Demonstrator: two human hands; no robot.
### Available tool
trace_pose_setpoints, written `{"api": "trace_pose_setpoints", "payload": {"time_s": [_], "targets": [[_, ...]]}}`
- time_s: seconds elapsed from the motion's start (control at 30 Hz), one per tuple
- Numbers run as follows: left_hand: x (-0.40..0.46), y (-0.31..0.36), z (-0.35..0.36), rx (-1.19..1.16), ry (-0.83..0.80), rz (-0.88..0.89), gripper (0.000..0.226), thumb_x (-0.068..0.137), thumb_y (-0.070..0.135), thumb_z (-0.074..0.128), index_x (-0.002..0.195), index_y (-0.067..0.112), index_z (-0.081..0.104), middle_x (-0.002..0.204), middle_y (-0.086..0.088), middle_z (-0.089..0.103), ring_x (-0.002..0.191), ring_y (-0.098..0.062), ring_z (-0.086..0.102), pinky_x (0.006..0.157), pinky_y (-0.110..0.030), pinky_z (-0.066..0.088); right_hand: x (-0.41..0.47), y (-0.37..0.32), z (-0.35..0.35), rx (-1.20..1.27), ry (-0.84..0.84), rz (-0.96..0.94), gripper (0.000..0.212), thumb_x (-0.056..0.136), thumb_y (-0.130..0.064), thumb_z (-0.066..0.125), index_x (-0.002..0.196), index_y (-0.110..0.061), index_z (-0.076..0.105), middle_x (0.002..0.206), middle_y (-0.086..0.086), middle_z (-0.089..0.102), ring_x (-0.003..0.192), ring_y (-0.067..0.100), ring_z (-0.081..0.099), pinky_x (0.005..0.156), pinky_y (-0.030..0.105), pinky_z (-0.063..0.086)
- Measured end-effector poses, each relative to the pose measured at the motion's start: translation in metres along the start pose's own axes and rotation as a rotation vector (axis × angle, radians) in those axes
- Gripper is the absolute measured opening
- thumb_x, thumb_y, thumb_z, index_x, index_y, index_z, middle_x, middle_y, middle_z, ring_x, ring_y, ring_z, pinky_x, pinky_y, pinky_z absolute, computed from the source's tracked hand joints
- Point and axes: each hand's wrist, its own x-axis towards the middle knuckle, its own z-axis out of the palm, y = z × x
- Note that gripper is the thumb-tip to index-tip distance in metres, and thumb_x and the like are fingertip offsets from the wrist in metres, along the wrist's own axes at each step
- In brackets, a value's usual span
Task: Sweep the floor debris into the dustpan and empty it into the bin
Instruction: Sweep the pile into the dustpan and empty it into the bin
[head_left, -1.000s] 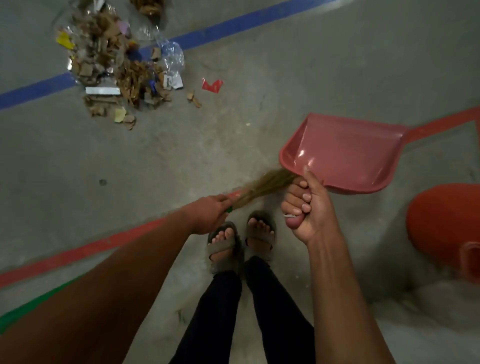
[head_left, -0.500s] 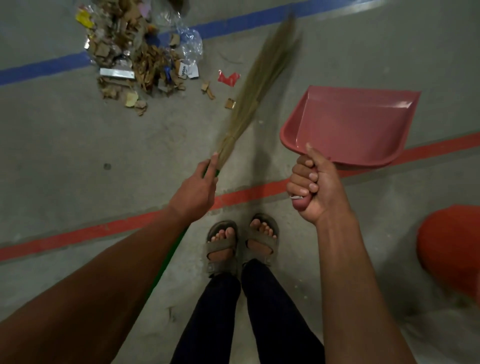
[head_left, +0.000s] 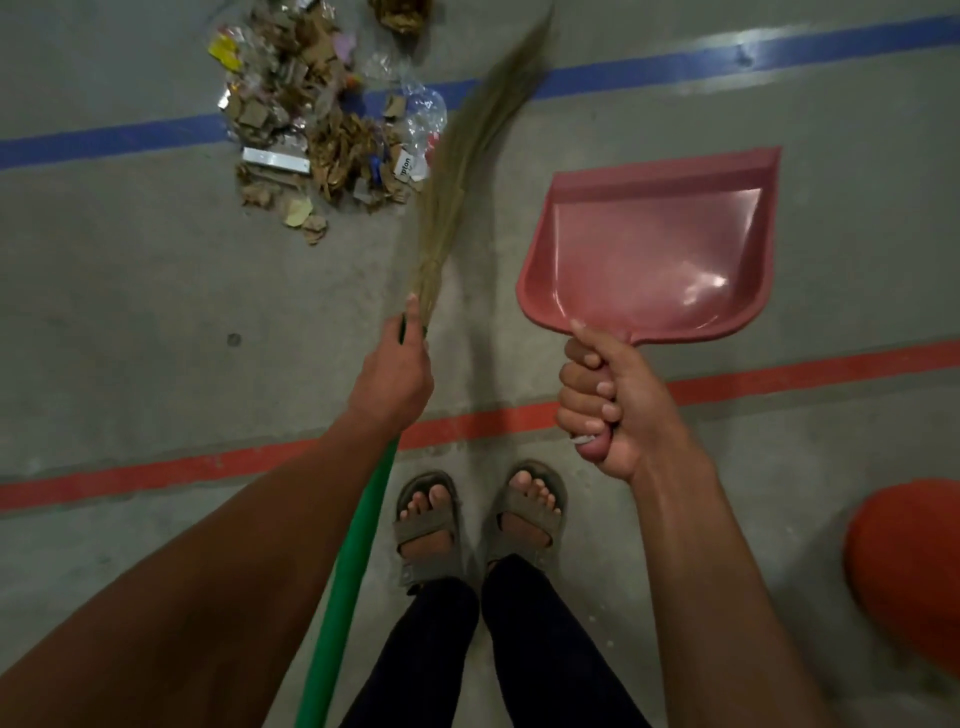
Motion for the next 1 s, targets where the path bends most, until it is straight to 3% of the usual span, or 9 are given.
{"api": "trace_pose_setpoints", "payload": {"time_s": [0.17, 0.27, 0.43, 0.6, 0.77, 0.9, 1.0], "targets": [[0.011, 0.003, 0.001, 0.034, -0.059, 0.118, 0.068, 0.107, 0.026, 0.037, 0.164, 0.025, -0.001, 0.153, -0.012, 0.031, 0.095, -0.046, 0.059, 0.08, -0.054, 0.054, 0.016, 0.008, 0.024, -0.037, -0.053, 0.06, 0.04, 0.102, -0.03, 0.055, 0.067, -0.023, 0.038, 0.042, -0.01, 0.023, 0.028, 0.002, 0.019, 0.028, 0.016, 0.02], [0.028, -0.006, 0.0, 0.083, -0.129, 0.042, 0.072, 0.103, 0.023, 0.039, 0.164, 0.025, 0.001, 0.152, -0.014, 0.034, 0.105, -0.047, 0.058, 0.086, -0.053, 0.052, 0.026, 0.013, 0.037, -0.047, -0.051, 0.071, 0.039, 0.101, -0.028, 0.057, 0.067, -0.023, 0.038, 0.042, -0.01, 0.023, 0.029, 0.003, 0.019, 0.028, 0.017, 0.02], [0.027, -0.003, -0.028, -0.022, -0.045, -0.044, 0.069, 0.106, 0.022, 0.037, 0.165, 0.016, 0.001, 0.149, -0.02, 0.037, 0.109, -0.044, 0.057, 0.091, -0.051, 0.05, 0.023, 0.02, 0.058, -0.089, -0.035, 0.104, 0.038, 0.103, -0.026, 0.051, 0.067, -0.022, 0.038, 0.043, -0.009, 0.022, 0.028, 0.003, 0.018, 0.029, 0.016, 0.019], [0.01, 0.02, -0.066, -0.103, 0.012, 0.096, 0.066, 0.107, 0.022, 0.04, 0.165, 0.015, 0.009, 0.146, -0.018, 0.042, 0.104, -0.039, 0.059, 0.083, -0.045, 0.051, 0.006, 0.0, 0.093, -0.141, -0.02, 0.074, 0.038, 0.103, -0.024, 0.049, 0.067, -0.022, 0.038, 0.043, -0.008, 0.021, 0.029, 0.004, 0.018, 0.03, 0.016, 0.02], [0.047, 0.047, -0.101, -0.151, 0.032, 0.153, 0.071, 0.103, 0.021, 0.047, 0.165, 0.015, 0.012, 0.131, -0.016, 0.05, 0.095, -0.036, 0.06, 0.074, -0.039, 0.047, 0.003, -0.05, 0.141, -0.152, -0.051, -0.014, 0.038, 0.102, -0.026, 0.052, 0.066, -0.022, 0.039, 0.044, -0.008, 0.022, 0.03, 0.004, 0.017, 0.031, 0.016, 0.019], [0.098, 0.07, -0.121, -0.243, 0.109, 0.177, 0.059, 0.1, 0.016, 0.049, 0.157, 0.012, 0.033, 0.119, -0.021, 0.058, 0.092, -0.039, 0.059, 0.071, -0.038, 0.043, 0.022, -0.062, 0.152, -0.104, -0.043, -0.049, 0.04, 0.102, -0.029, 0.053, 0.065, -0.022, 0.04, 0.045, -0.007, 0.021, 0.03, 0.005, 0.015, 0.032, 0.016, 0.017], [0.15, 0.076, -0.121, -0.296, 0.159, 0.235, 0.052, 0.094, 0.016, 0.048, 0.145, 0.005, 0.046, 0.113, -0.021, 0.063, 0.093, -0.04, 0.062, 0.073, -0.043, 0.051, 0.046, -0.078, 0.15, -0.089, -0.015, -0.058, 0.041, 0.103, -0.028, 0.052, 0.064, -0.022, 0.04, 0.044, -0.007, 0.02, 0.03, 0.005, 0.015, 0.031, 0.017, 0.018]]}}
